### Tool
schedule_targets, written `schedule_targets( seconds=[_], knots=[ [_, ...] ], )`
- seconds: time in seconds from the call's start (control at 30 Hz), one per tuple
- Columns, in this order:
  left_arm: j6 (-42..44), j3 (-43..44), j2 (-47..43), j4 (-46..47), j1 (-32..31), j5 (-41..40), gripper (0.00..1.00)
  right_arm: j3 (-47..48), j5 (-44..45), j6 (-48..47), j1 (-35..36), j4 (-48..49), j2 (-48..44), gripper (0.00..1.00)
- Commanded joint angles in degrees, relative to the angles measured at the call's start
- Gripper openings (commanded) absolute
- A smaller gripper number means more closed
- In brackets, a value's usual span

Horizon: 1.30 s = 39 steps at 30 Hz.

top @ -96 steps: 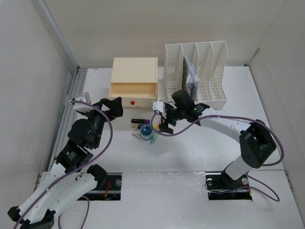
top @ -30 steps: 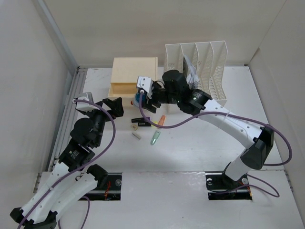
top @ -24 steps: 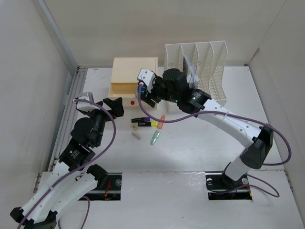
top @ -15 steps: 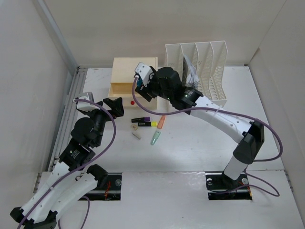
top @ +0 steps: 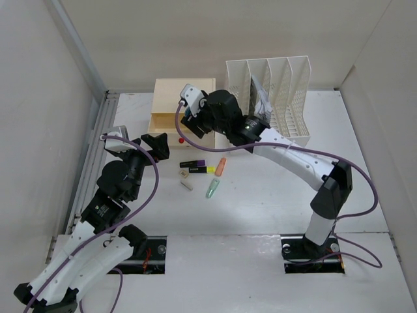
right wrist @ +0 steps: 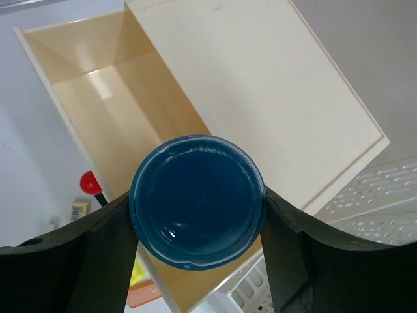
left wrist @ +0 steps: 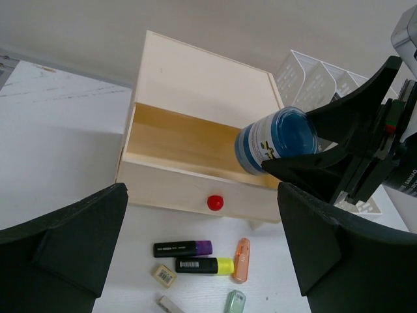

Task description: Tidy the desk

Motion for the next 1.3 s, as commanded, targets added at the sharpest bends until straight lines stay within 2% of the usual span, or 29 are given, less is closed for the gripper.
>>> schedule_targets(
  seconds=[0.0, 0.5, 0.6, 0.63, 0.67, 0.77, 0.87, 1.0, 1.07, 1.27],
  knots=[
    [0.83, -0.29, -0.15, 2.64, 0.26, 0.28, 0.98, 5.65, -1.46, 2.26, 0.06, 0.48, -0.18, 0.0],
    [0.83, -0.29, -0.15, 2.64, 0.26, 0.28, 0.98, 6.27, -7.43, 3.41, 0.06, -4.98, 0.96, 0.0],
    [0.83, -0.29, -0.15, 2.64, 0.26, 0.28, 0.98, 6.27, -7.43, 3.41, 0.06, -4.98, 1.49, 0.14],
    [0.83, -0.29, -0.15, 2.64, 0.26, 0.28, 0.98, 6.27, -7.96, 3.41, 0.06, -4.98, 1.49, 0.32],
    [0.83, -0.29, -0.15, 2.64, 0.26, 0.28, 0.98, 6.27, -7.96, 3.41, 0.06, -4.98, 1.49, 0.42],
    [0.83, -0.29, -0.15, 2.64, 0.26, 0.28, 0.98, 6.27, -7.96, 3.41, 0.06, -4.98, 1.49, 0.64],
    [0.83, -0.29, -0.15, 2.64, 0.26, 0.28, 0.98, 6.27, -6.91, 3.41, 0.06, -4.98, 1.49, 0.71],
    [0.83, -0.29, -0.15, 2.64, 0.26, 0.28, 0.98, 6.8, -6.29, 2.79, 0.06, -4.36, 0.44, 0.74],
    [0.83, -0.29, -0.15, 2.64, 0.26, 0.28, 0.98, 6.28, -6.81, 2.79, 0.06, -4.36, -0.08, 0.8],
    [0.83, -0.29, -0.15, 2.64, 0.26, -0.24, 0.98, 5.74, -6.82, 2.27, 0.06, -4.36, -0.09, 0.86]
  ],
)
